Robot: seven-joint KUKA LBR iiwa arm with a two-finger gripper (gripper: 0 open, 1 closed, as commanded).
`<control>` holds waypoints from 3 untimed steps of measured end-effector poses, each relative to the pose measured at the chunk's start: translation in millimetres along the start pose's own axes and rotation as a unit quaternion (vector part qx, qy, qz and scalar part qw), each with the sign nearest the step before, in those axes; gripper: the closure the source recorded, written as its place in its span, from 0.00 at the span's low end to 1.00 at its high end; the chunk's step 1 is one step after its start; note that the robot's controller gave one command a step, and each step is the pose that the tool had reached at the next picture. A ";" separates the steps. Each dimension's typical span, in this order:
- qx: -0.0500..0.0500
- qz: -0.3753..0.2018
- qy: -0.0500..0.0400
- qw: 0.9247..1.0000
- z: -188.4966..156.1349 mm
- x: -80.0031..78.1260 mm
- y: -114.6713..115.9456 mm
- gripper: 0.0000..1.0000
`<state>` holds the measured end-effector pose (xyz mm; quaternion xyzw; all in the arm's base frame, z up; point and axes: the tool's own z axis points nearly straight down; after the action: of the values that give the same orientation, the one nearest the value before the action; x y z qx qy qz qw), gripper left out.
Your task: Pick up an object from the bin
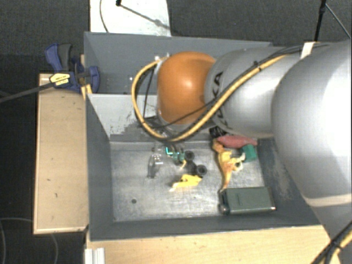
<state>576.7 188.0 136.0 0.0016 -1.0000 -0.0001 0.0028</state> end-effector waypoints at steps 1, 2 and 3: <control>-0.001 0.002 -0.004 1.000 -4.5 -2.2 -0.7 0.00; -0.001 0.019 -0.003 1.000 5.9 -0.4 -14.8 0.00; 0.000 0.018 -0.004 1.000 13.5 27.3 -44.2 0.00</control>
Offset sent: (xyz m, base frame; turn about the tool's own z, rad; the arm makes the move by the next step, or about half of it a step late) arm -0.0012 -0.0249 -0.0137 0.0695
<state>549.4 143.7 122.7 -0.0162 -0.9999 -0.0002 -0.0008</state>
